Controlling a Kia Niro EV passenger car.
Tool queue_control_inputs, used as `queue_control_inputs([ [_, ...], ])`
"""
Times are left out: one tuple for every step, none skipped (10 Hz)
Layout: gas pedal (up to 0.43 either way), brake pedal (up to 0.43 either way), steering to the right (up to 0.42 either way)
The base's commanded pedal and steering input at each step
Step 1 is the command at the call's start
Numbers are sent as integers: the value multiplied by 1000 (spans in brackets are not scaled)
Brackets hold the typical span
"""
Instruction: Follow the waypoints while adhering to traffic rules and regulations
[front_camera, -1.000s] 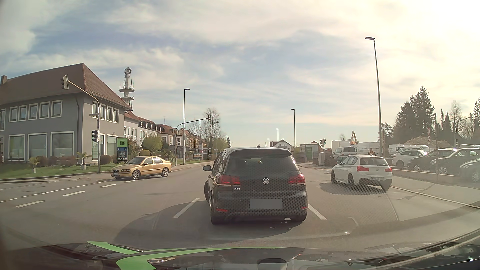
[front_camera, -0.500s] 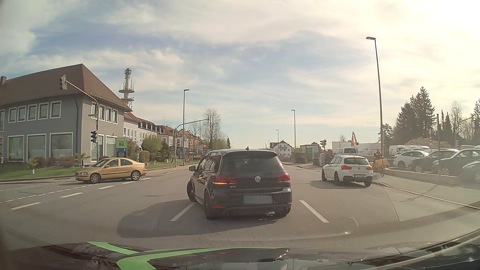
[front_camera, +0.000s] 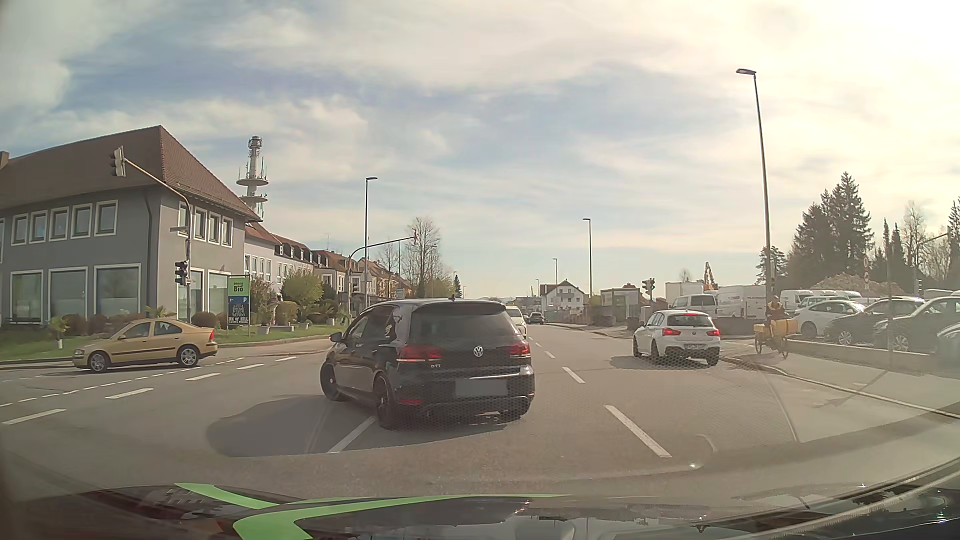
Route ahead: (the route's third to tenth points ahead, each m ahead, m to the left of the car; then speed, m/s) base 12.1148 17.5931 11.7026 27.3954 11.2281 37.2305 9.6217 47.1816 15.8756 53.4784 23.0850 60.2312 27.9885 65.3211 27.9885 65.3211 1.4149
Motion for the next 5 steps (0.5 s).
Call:
queue_control_inputs([
  [220, 0, 1],
  [220, 0, 2],
  [220, 0, 1],
  [220, 0, 1],
  [220, 0, 1],
])
